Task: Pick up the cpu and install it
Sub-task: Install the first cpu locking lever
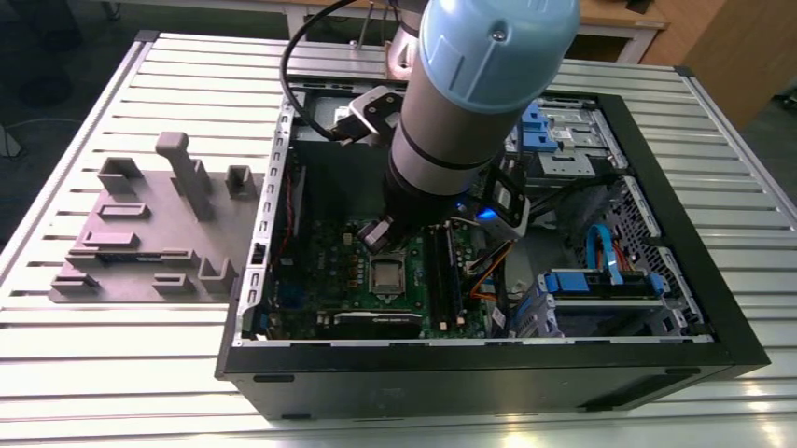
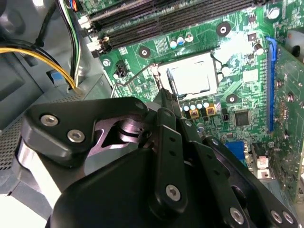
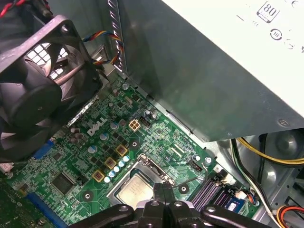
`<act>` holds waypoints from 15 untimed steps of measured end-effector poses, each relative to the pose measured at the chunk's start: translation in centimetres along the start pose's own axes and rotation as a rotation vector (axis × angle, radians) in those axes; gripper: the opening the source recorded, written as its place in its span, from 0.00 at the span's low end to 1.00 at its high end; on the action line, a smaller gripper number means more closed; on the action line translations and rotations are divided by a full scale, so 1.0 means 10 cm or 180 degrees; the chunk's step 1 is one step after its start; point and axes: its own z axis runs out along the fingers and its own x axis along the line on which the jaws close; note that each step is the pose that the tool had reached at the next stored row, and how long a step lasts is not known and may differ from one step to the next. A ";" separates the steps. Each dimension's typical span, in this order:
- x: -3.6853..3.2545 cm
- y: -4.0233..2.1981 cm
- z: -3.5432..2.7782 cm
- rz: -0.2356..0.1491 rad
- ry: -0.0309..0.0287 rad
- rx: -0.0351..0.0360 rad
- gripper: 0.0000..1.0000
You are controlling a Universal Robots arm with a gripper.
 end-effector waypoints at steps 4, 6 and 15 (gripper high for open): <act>0.001 0.001 0.000 0.0000 0.0000 0.0000 0.10; 0.001 0.001 0.000 0.0000 0.0000 0.0000 0.10; -0.006 0.038 -0.075 -0.0002 -0.0007 0.0008 0.10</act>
